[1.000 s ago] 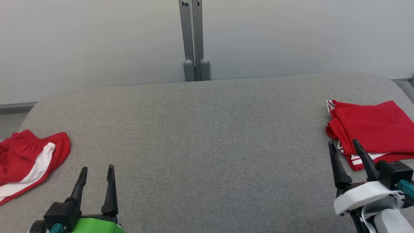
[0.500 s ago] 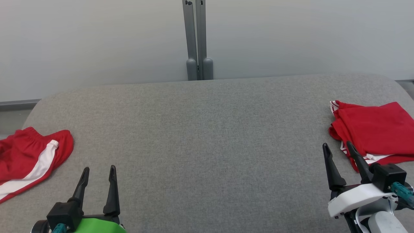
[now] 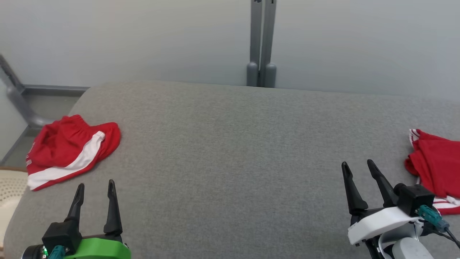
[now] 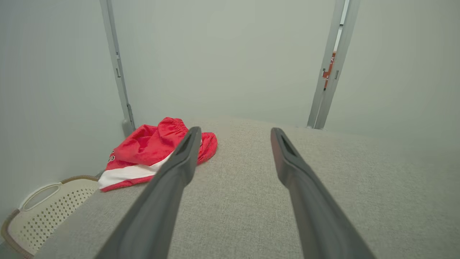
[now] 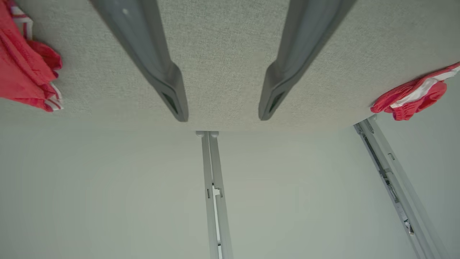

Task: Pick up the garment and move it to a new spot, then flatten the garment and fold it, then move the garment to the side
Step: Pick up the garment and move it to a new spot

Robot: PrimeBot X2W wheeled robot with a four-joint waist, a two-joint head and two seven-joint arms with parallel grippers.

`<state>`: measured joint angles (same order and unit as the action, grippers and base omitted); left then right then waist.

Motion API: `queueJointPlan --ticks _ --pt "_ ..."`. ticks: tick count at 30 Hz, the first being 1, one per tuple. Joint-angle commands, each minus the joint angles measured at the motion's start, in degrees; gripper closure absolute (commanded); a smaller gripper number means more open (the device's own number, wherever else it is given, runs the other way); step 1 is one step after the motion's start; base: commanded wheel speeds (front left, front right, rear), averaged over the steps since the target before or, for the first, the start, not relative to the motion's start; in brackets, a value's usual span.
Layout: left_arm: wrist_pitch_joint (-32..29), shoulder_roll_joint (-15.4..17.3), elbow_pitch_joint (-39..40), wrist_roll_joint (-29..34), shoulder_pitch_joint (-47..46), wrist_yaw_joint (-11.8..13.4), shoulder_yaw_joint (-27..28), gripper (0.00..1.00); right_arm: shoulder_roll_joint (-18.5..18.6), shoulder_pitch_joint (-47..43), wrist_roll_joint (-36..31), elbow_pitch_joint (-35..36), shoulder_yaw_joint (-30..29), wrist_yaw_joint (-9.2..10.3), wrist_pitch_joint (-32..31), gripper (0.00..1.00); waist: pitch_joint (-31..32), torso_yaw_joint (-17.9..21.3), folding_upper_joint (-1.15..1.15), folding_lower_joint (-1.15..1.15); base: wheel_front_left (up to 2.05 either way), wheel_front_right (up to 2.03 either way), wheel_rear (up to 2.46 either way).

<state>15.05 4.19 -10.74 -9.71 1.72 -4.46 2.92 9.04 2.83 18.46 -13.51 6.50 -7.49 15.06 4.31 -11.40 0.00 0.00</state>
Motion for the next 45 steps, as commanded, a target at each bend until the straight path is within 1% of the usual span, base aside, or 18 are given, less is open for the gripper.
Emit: queueJointPlan --ticks 1,6,8,12,18,22,24,27,30,32,34,38,42,43,45 --pt "0.1 -0.1 0.0 0.5 -0.4 0.4 0.4 0.00 -0.4 0.5 0.3 0.3 0.0 0.00 0.1 0.00 -0.1 -5.9 0.00 0.00 0.00 0.00 0.00" --pt "0.1 0.2 -0.3 1.1 -0.3 1.2 1.5 0.00 -1.4 0.7 0.1 0.3 0.9 0.00 0.1 0.00 -0.1 -11.0 0.00 0.00 0.00 0.00 0.00" --pt "0.1 0.3 -0.3 1.3 -0.3 1.5 1.8 0.00 -1.5 0.7 0.0 0.4 1.0 0.00 0.1 0.00 -0.2 -12.6 0.00 0.00 0.00 0.00 0.00" --pt "0.1 0.5 -0.3 1.3 -0.2 1.4 2.1 0.00 -1.4 0.8 -0.2 0.7 1.3 0.00 0.1 0.00 -0.3 -15.2 0.00 0.00 0.00 0.00 0.00" --pt "0.2 0.6 0.3 0.9 0.0 1.4 2.5 0.00 -1.2 1.4 -0.4 1.3 2.0 0.00 0.1 0.00 -1.0 -16.3 0.00 0.00 0.00 0.00 0.00" --pt "-0.9 1.0 0.1 0.0 -1.9 0.7 2.0 0.00 -0.8 1.5 -0.7 2.1 1.9 0.00 0.1 0.00 -1.3 -16.5 0.00 0.00 0.00 0.00 0.00" --pt "-2.9 1.4 0.5 -1.6 -3.3 0.0 2.1 0.00 -0.5 1.6 -1.1 2.8 2.1 0.00 0.1 0.00 -2.0 -16.0 0.00 0.00 0.00 0.00 0.00" --pt "-8.3 2.5 1.2 -4.2 -7.1 -0.7 2.4 0.00 0.5 2.5 -2.0 4.4 1.9 0.00 0.1 0.00 -4.5 -14.7 0.00 0.00 0.00 0.00 0.00" --pt "-13.7 4.4 1.2 -6.6 -11.9 -1.3 3.0 0.00 1.5 3.6 -2.7 6.1 2.1 0.00 0.1 0.00 -7.4 -13.0 0.00 0.00 0.00 0.00 0.00" --pt "-17.3 6.7 0.1 -6.7 -15.6 -1.6 2.9 0.00 2.2 4.6 -3.1 7.3 2.2 0.00 0.1 0.00 -9.8 -11.6 0.00 0.00 0.00 0.00 0.00" --pt "-20.0 7.6 -1.4 -8.9 -19.9 -2.0 3.2 0.00 3.1 5.8 -3.4 8.1 2.5 0.00 0.1 0.00 -12.2 -10.2 0.00 0.00 0.00 0.00 0.00" --pt "-24.8 11.0 -6.9 -12.3 -27.7 -2.5 3.4 0.00 4.3 8.3 -3.7 10.4 2.8 0.00 0.1 0.00 -16.7 -7.1 0.00 0.00 0.00 0.00 0.00" --pt "-28.3 13.7 -14.0 -16.4 -34.4 -2.9 3.2 0.00 5.0 10.4 -3.8 12.3 2.9 0.00 0.1 0.00 -20.5 -3.9 0.00 0.00 0.00 0.00 0.00" --pt "-29.2 14.9 -16.1 -17.2 -36.3 -3.0 2.9 0.00 5.2 10.9 -3.8 12.7 3.0 0.00 0.1 0.00 -21.4 -3.0 0.00 0.00 0.00 0.00 0.00" --pt "-31.0 15.7 -19.9 -19.2 -38.8 -3.0 2.2 0.00 5.4 11.8 -4.0 13.1 3.3 0.00 0.1 0.00 -22.8 -1.5 0.00 0.00 0.00 0.00 0.00"
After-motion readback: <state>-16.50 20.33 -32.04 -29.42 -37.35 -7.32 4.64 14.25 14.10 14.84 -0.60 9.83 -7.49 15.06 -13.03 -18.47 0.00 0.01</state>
